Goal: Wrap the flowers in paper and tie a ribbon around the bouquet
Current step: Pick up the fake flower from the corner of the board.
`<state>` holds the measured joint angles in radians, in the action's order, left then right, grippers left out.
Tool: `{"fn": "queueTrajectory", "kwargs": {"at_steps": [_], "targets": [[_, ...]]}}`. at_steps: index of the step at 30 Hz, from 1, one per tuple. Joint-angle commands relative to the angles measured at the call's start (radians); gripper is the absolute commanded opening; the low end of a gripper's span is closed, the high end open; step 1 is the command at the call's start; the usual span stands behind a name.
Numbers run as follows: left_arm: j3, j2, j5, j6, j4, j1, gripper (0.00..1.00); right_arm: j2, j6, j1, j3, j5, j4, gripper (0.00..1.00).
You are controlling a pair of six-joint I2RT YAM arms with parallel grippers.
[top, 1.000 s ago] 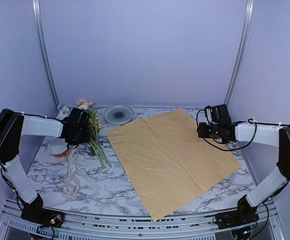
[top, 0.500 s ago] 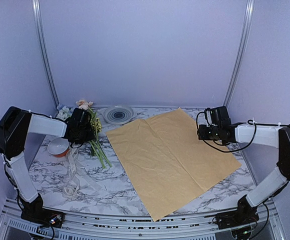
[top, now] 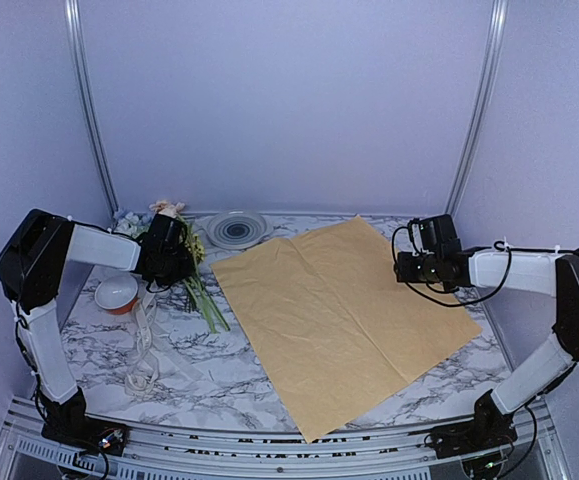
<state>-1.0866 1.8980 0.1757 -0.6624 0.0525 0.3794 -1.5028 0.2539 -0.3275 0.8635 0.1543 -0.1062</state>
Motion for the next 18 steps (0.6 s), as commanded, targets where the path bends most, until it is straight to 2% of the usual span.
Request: {"fn": "queueTrajectory", "kwargs": {"at_steps": [1, 4, 10, 14, 18], "targets": [[-0.008, 0.013, -0.007, 0.001, 0.003, -0.011, 0.1, 0.03, -0.017, -0.008, -0.001, -0.004, -0.003, 0.49], [0.01, 0.013, -0.027, -0.008, 0.008, -0.026, 0.0, 0.033, -0.016, -0.009, -0.002, -0.007, -0.005, 0.49], [0.095, -0.084, -0.015, 0.003, 0.031, -0.039, 0.0, 0.055, -0.021, -0.009, -0.006, 0.001, -0.01, 0.49], [0.164, -0.184, -0.04, 0.01, 0.108, -0.039, 0.0, 0.061, -0.022, -0.01, -0.002, 0.003, -0.014, 0.5], [0.226, -0.298, 0.013, 0.036, 0.15, -0.039, 0.0, 0.072, -0.015, -0.009, 0.001, -0.016, -0.017, 0.5]]}}
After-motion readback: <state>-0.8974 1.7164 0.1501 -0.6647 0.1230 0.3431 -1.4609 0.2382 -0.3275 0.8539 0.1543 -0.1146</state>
